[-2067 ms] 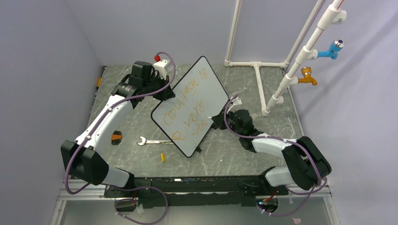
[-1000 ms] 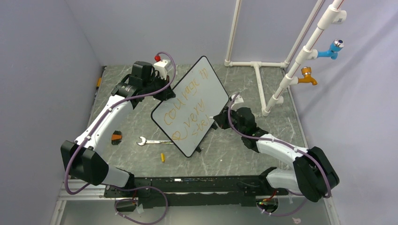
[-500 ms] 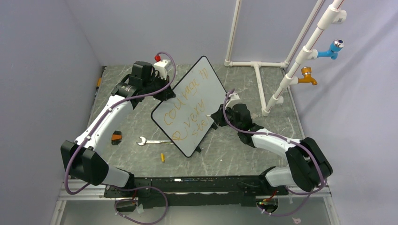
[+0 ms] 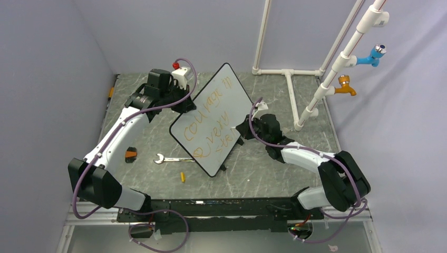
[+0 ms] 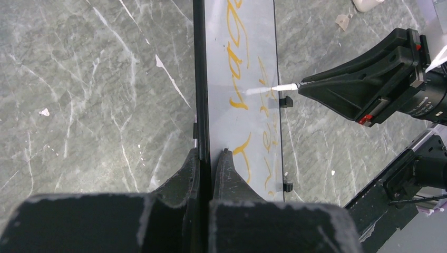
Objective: Write a sentence on the whiteboard
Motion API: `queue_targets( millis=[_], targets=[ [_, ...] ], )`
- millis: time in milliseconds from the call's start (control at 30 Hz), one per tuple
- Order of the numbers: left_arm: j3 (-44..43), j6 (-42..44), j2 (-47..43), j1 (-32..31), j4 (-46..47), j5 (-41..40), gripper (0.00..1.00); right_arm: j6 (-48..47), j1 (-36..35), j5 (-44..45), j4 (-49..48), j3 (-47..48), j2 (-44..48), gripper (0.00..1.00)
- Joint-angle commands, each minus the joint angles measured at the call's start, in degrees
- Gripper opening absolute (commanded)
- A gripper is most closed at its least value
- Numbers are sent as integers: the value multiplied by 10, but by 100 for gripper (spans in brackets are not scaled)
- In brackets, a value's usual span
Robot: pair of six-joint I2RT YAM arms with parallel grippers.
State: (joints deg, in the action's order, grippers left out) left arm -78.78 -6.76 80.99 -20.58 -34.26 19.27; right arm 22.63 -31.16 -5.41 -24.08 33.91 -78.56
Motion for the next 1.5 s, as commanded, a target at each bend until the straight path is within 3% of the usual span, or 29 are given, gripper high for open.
queue_targets(
  millis=[0,533,1467],
  targets=[
    [2,94,2,2,-44,-110,0,-6,-2,-1,-34,28,-17,0],
    [2,95,-1,2,-45,-112,0,1,9,15,-21,23,-48,0],
    [2,95,-6,2,-45,-113,0,25,8,-41,-6,-26,-6,0]
  ],
)
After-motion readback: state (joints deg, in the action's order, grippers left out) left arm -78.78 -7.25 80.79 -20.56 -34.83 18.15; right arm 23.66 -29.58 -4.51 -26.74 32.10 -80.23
